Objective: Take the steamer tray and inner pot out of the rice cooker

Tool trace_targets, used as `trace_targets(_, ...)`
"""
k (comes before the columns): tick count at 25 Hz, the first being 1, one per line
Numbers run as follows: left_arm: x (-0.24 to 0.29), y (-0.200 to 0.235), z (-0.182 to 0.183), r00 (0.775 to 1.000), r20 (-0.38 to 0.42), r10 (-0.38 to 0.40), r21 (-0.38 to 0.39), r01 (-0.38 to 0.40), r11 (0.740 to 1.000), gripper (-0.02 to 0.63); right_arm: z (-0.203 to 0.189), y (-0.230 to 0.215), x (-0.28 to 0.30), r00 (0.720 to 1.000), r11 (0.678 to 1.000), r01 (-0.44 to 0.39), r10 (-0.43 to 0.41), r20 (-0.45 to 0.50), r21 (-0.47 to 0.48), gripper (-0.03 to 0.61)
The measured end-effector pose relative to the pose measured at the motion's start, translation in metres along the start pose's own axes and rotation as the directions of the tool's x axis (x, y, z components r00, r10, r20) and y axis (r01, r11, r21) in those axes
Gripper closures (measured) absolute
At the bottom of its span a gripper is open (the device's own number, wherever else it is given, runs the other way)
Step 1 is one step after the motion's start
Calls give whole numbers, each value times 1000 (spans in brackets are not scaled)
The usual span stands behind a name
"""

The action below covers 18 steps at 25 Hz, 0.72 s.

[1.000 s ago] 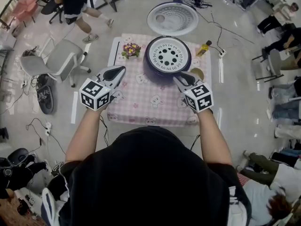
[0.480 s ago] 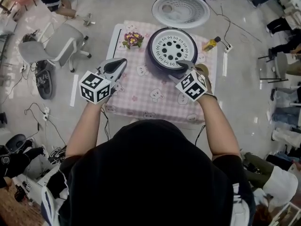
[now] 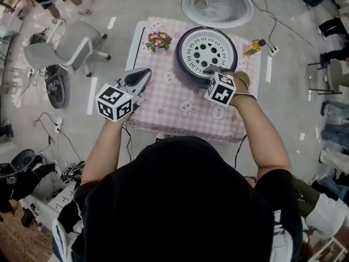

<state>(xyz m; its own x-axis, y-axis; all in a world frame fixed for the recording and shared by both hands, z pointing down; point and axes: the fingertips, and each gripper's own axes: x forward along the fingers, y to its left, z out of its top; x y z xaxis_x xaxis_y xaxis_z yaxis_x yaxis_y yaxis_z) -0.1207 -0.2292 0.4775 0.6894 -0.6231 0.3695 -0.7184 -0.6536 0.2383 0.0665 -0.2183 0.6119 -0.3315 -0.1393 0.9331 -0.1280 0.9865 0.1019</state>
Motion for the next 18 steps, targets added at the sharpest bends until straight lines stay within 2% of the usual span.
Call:
trace_targets(2,2,-1,-4,1000,-6,-4,-4,4,1000,592,-7,2,9,998,998,-41,38,-57,-43,275)
trace_targets(5,3,0,-10,1000,-16,-5,-14,4,1000,592,-14,1,19,990,993,-66,52,-134,-97,267)
trace_targets(7,4,-1,-13,1000,-18,-6,-26,6,1000,592,-16,2,23,985,990,-75,54,-162,-122,286)
trace_targets(14,10,-11,-21,999,-21,-27,-39,26,999,592,-13,5,24,988,991,-82,68,-138,-105,360)
trace_targets(18,11,-14,-20,999,-22,-33,-45,32,999,592,-11,2,19,991,992,-79,68,-117,-96,377)
